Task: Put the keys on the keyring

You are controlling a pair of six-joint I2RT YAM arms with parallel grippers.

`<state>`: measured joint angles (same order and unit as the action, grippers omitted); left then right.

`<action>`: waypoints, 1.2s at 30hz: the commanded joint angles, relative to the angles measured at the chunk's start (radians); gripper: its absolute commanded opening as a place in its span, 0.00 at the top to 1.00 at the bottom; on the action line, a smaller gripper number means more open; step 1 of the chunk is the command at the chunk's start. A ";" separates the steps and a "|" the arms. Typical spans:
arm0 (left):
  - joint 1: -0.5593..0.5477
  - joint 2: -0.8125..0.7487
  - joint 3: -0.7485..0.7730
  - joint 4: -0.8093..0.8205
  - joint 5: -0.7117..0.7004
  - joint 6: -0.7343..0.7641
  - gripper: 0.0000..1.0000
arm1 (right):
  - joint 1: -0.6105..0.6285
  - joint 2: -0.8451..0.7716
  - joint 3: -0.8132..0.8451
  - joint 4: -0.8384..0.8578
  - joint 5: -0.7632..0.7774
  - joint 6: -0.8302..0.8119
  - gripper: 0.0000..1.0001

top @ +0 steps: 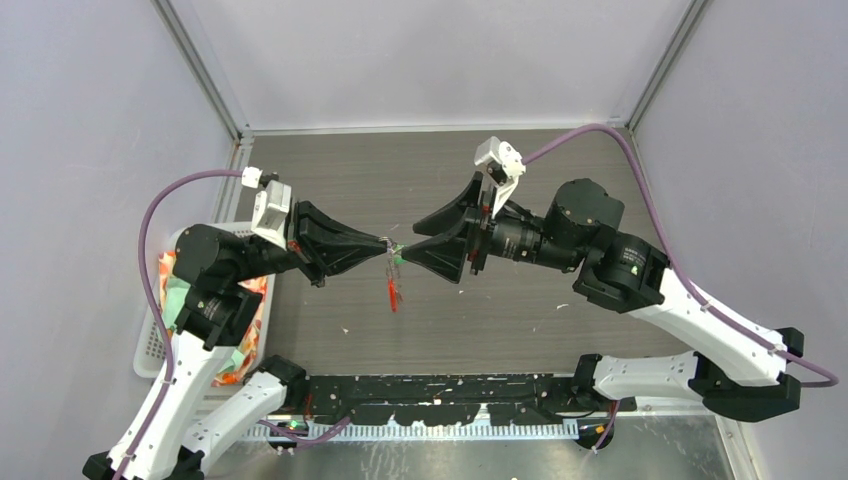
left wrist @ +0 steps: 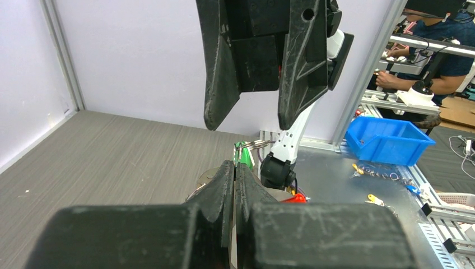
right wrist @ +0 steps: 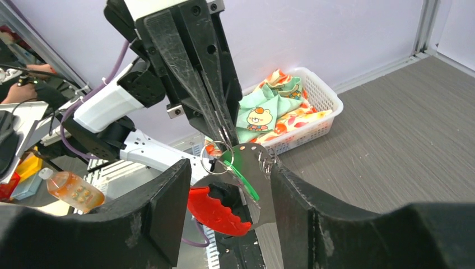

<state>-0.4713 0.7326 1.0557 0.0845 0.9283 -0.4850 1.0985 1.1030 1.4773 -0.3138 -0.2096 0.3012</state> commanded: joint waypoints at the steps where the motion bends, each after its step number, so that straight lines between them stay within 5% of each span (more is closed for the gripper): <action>1: -0.003 -0.011 0.009 0.017 0.009 0.015 1.00 | -0.004 -0.016 0.033 0.056 -0.036 0.012 0.42; 7: -0.003 -0.007 0.016 0.011 0.013 0.017 1.00 | -0.009 0.064 0.107 -0.002 -0.005 0.010 0.57; 18: -0.003 -0.009 0.025 0.006 0.010 0.018 1.00 | -0.009 0.115 0.184 -0.146 -0.018 -0.045 0.66; 36: -0.003 -0.006 0.033 0.009 0.025 0.023 1.00 | -0.009 0.138 0.259 -0.265 -0.020 -0.090 0.65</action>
<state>-0.4713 0.7334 1.0561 0.0525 0.9394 -0.4664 1.0927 1.2377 1.6650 -0.5472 -0.2298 0.2420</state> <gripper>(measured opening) 0.012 0.340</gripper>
